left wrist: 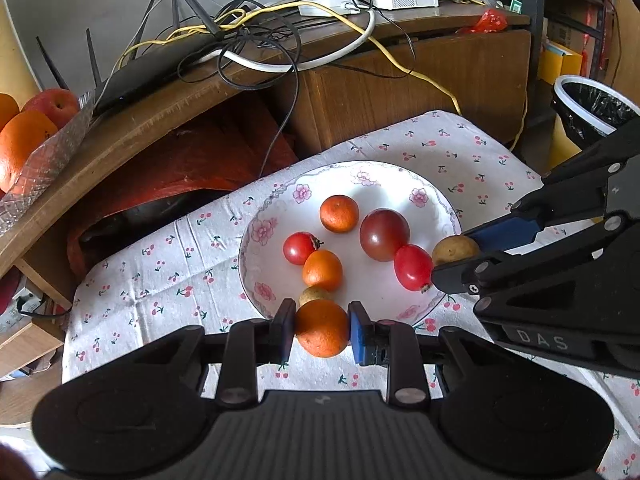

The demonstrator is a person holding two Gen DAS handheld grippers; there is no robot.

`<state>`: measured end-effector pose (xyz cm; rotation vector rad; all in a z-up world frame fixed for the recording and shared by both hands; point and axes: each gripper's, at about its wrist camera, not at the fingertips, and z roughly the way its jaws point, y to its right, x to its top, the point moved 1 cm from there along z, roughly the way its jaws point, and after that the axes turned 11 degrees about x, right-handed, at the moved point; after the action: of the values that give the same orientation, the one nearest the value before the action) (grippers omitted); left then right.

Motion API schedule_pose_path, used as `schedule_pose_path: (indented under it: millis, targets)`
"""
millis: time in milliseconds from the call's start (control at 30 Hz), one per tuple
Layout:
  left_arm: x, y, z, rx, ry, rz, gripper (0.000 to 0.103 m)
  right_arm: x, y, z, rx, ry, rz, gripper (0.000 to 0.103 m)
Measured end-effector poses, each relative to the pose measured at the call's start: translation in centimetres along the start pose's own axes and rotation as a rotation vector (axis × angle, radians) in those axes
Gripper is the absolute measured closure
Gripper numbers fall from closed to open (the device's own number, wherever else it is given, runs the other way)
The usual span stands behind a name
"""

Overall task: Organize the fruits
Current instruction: 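Carry the orange and potato into the white bowl and open both tools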

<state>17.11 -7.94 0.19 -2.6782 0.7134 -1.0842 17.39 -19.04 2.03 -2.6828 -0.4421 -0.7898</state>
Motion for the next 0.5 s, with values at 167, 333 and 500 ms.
schedule_pose_path:
  millis: [167,333,500]
  targets:
    - [0.2,0.0,0.3,-0.002,-0.001,-0.004,0.067,0.4,0.2,0.2,-0.002,0.003,-0.004,0.086]
    - [0.3,-0.4,0.8,-0.007,-0.005,-0.022,0.067,0.6,0.8,0.4,-0.011,0.003,0.002,0.085]
    - [0.4,-1.0,1.5,-0.024,-0.015,-0.055,0.067,0.9,1.5,0.6,-0.017,0.006,0.009,0.085]
